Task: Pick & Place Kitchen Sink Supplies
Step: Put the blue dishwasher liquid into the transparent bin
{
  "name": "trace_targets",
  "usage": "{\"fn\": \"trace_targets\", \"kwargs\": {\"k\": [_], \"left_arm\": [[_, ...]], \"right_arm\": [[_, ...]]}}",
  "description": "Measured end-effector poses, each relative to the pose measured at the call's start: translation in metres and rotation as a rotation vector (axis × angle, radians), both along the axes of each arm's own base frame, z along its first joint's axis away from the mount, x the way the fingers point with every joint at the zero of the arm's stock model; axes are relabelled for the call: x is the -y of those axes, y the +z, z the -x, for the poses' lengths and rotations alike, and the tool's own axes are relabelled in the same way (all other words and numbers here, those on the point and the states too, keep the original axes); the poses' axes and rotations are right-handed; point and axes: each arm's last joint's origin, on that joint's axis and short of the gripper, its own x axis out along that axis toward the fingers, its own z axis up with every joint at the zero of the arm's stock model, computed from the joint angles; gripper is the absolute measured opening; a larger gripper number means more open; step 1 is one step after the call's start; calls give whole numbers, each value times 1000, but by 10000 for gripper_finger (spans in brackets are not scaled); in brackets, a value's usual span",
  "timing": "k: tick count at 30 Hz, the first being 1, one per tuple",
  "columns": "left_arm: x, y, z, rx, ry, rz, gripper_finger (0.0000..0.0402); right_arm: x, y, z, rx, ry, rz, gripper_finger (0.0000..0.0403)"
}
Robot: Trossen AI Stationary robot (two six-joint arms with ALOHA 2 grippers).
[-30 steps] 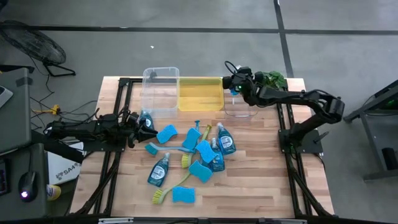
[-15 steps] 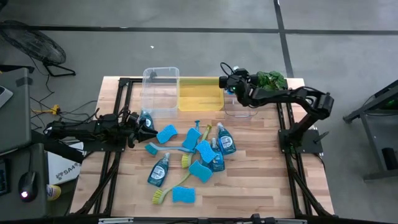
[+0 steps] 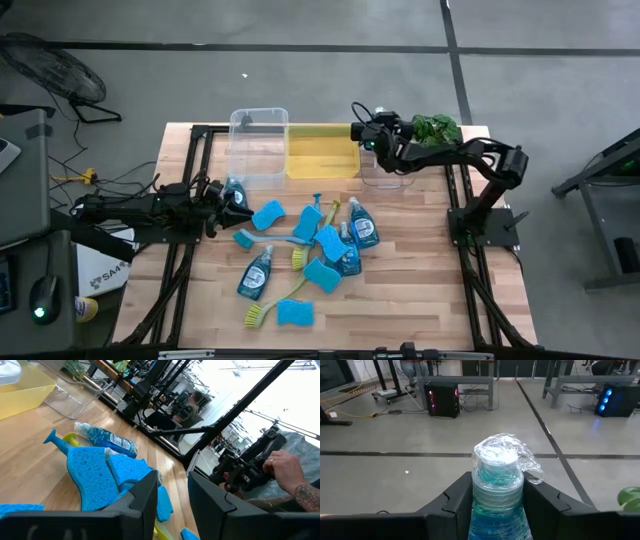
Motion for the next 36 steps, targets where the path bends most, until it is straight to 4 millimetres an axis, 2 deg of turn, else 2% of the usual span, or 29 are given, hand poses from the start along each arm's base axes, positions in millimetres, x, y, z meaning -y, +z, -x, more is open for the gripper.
{"fn": "trace_targets", "kwargs": {"k": [10, 18, 27, 36], "left_arm": [[0, 0, 0, 0, 0, 0, 105], [0, 0, 0, -1, 0, 0, 105], [0, 0, 0, 0, 0, 0, 105], [0, 0, 0, 0, 0, 0, 105]], "right_arm": [[2, -8, -4, -13, -10, 9, 136], [-3, -23, 6, 30, -1, 21, 136], [-2, -24, 7, 47, 50, 12, 136], [4, -25, 7, -49, 142, -4, 136]]}}
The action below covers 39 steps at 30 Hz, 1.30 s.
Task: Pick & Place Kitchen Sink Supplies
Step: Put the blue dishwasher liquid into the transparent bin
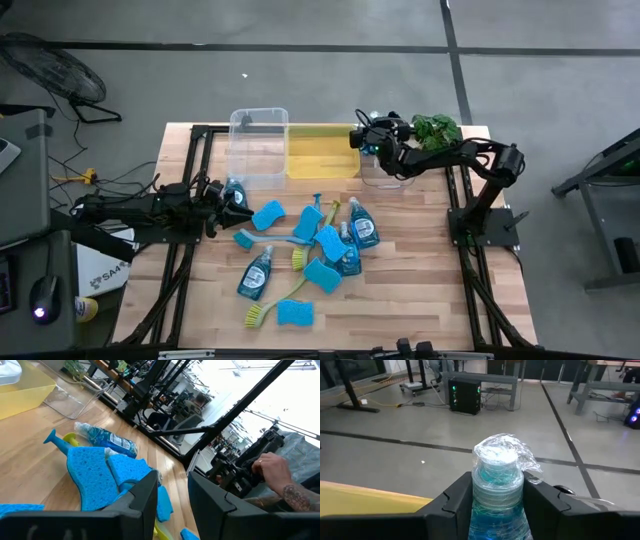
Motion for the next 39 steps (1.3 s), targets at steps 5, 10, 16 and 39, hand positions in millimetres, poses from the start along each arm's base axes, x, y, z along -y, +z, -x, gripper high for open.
{"fn": "trace_targets", "kwargs": {"k": [5, 10, 16, 39], "left_arm": [[0, 0, 0, 0, 0, 0, 105], [0, 0, 0, -1, 0, 0, 105], [0, 0, 0, 0, 0, 0, 105], [0, 0, 0, 0, 0, 0, 105]], "right_arm": [[2, -1, 1, 9, -7, -7, 136], [2, -1, 0, -6, 19, -10, 137], [2, -2, 0, -76, 32, 0, 173], [0, 4, 4, -72, 42, -9, 250]]}}
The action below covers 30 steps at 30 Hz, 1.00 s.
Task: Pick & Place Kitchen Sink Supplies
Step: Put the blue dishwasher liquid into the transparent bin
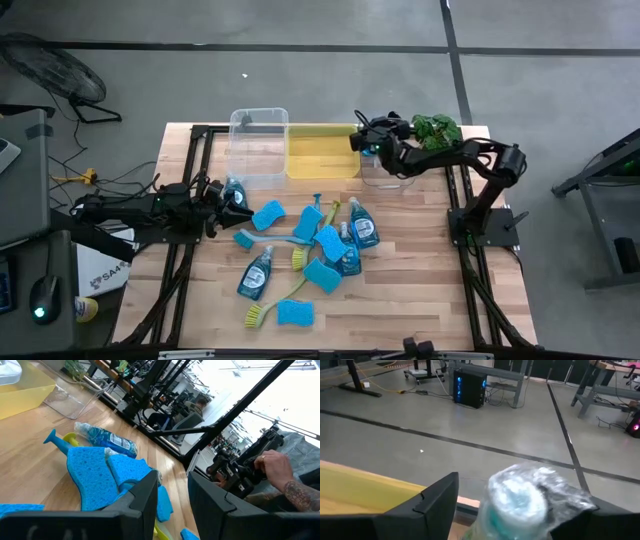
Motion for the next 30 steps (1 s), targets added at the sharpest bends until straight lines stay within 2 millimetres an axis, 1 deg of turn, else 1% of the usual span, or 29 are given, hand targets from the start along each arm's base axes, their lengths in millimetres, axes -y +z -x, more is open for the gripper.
{"fn": "trace_targets", "kwargs": {"k": [7, 15, 19, 24, 30], "left_arm": [[0, 0, 0, 0, 0, 0, 105], [0, 0, 0, 0, 0, 0, 105], [0, 0, 0, 0, 0, 0, 105], [0, 0, 0, 0, 0, 0, 105], [0, 0, 0, 0, 0, 0, 105]], "right_arm": [[-7, 16, 6, -1, 7, -5, 251], [-24, 41, 14, -13, 47, -13, 251], [-32, 50, 16, -8, 70, -11, 251], [-46, 64, 18, 28, 156, -17, 251], [-68, 81, 22, 55, 250, -18, 251]]}}
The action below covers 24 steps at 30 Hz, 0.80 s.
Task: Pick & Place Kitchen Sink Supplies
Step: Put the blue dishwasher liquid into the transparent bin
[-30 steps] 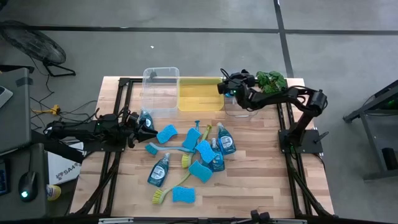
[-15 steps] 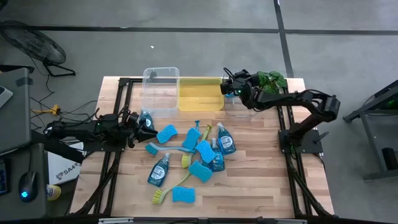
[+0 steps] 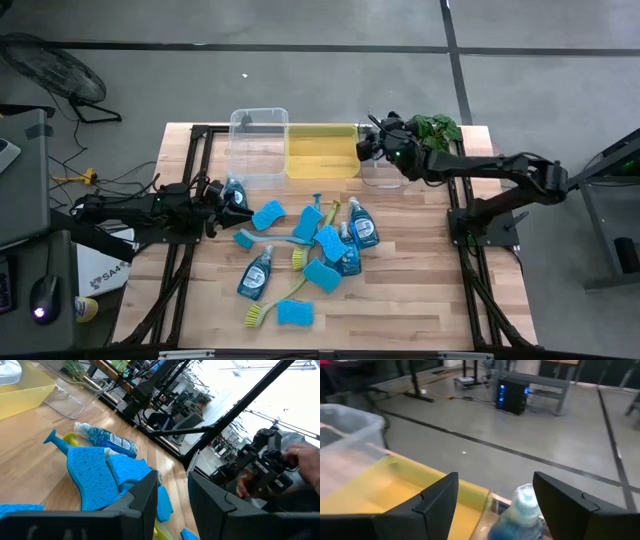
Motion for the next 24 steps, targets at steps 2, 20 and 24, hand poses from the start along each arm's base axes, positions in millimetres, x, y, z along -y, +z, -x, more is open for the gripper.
{"fn": "trace_targets", "kwargs": {"k": [2, 20, 24], "left_arm": [[0, 0, 0, 0, 0, 0, 105], [0, 0, 0, 0, 0, 0, 105], [0, 0, 0, 0, 0, 0, 105]], "right_arm": [[-7, 5, 2, 6, 22, 2, 251], [-91, 22, 5, 48, 326, -63, 251], [-104, 21, 5, 51, 372, -76, 251]]}}
